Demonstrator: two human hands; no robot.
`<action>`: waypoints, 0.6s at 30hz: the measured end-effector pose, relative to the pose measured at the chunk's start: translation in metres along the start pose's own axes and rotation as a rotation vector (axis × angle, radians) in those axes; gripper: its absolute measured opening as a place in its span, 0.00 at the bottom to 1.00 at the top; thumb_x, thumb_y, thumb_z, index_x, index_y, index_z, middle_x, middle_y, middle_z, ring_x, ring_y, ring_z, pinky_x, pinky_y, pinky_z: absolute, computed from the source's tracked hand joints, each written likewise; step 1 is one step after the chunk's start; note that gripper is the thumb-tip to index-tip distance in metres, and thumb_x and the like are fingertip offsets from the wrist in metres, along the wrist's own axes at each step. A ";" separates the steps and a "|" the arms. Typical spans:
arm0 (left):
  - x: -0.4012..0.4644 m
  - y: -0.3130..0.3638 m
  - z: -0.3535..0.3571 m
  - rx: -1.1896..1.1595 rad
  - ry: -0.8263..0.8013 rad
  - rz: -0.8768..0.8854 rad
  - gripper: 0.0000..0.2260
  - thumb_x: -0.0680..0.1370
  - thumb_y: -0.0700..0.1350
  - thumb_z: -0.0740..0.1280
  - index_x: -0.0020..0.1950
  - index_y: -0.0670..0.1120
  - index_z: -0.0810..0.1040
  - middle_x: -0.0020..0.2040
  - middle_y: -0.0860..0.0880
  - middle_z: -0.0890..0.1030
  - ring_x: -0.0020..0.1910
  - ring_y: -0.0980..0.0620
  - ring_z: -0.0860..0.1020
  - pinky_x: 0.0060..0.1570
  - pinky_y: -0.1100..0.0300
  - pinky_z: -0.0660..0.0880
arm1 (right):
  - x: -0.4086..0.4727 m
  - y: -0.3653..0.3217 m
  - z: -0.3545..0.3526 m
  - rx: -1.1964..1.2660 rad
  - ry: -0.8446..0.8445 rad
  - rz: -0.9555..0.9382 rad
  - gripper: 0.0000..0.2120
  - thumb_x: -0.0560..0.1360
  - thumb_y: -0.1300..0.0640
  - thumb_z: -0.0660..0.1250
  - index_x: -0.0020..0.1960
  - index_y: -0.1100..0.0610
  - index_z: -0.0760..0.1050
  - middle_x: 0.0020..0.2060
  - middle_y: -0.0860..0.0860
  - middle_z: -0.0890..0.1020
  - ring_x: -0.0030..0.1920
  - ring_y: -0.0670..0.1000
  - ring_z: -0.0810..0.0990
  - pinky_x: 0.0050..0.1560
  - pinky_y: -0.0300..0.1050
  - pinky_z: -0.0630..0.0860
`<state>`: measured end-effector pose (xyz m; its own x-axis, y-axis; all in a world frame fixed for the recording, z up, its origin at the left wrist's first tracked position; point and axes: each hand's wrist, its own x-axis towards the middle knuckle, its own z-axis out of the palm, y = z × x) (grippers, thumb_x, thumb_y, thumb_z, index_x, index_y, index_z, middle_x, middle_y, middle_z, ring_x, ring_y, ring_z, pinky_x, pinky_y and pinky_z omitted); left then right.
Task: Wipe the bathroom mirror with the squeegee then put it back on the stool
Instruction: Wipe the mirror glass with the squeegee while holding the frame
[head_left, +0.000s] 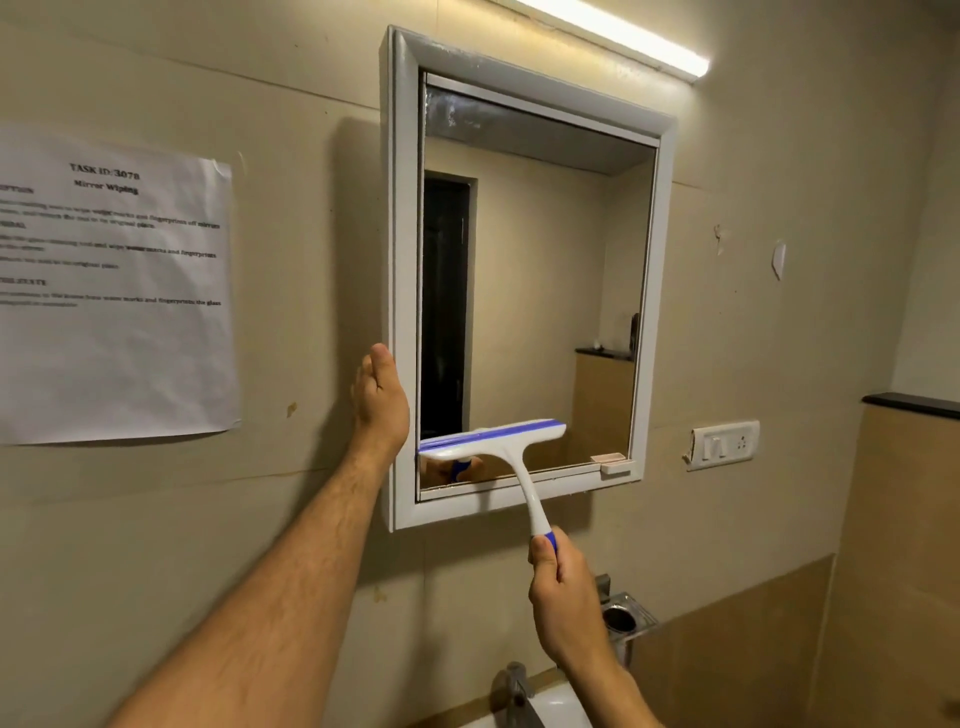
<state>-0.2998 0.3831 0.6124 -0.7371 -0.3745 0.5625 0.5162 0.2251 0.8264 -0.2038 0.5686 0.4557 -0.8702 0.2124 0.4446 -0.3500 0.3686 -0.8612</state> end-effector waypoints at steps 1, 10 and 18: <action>-0.007 -0.002 -0.003 0.023 -0.013 -0.021 0.27 0.81 0.62 0.43 0.76 0.50 0.58 0.75 0.48 0.60 0.73 0.47 0.58 0.71 0.46 0.57 | -0.004 0.000 -0.001 -0.004 -0.015 0.013 0.10 0.81 0.47 0.55 0.45 0.49 0.71 0.32 0.50 0.72 0.29 0.43 0.68 0.28 0.35 0.69; -0.076 -0.026 -0.032 0.357 0.073 -0.012 0.25 0.82 0.57 0.46 0.76 0.47 0.58 0.74 0.46 0.62 0.72 0.46 0.58 0.69 0.51 0.54 | -0.022 -0.017 -0.031 -0.054 -0.229 0.229 0.13 0.82 0.46 0.53 0.46 0.52 0.69 0.33 0.50 0.71 0.30 0.46 0.67 0.29 0.39 0.68; -0.130 -0.031 -0.067 0.544 0.012 0.044 0.26 0.82 0.57 0.46 0.76 0.45 0.59 0.74 0.46 0.63 0.72 0.45 0.58 0.70 0.51 0.53 | -0.047 -0.051 -0.056 0.134 -0.129 0.377 0.14 0.78 0.46 0.55 0.40 0.54 0.67 0.24 0.49 0.65 0.21 0.47 0.60 0.24 0.38 0.59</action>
<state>-0.1903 0.3644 0.5121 -0.7135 -0.3638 0.5987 0.2436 0.6724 0.6989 -0.1255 0.5899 0.4927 -0.9792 0.1922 0.0646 -0.0329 0.1639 -0.9859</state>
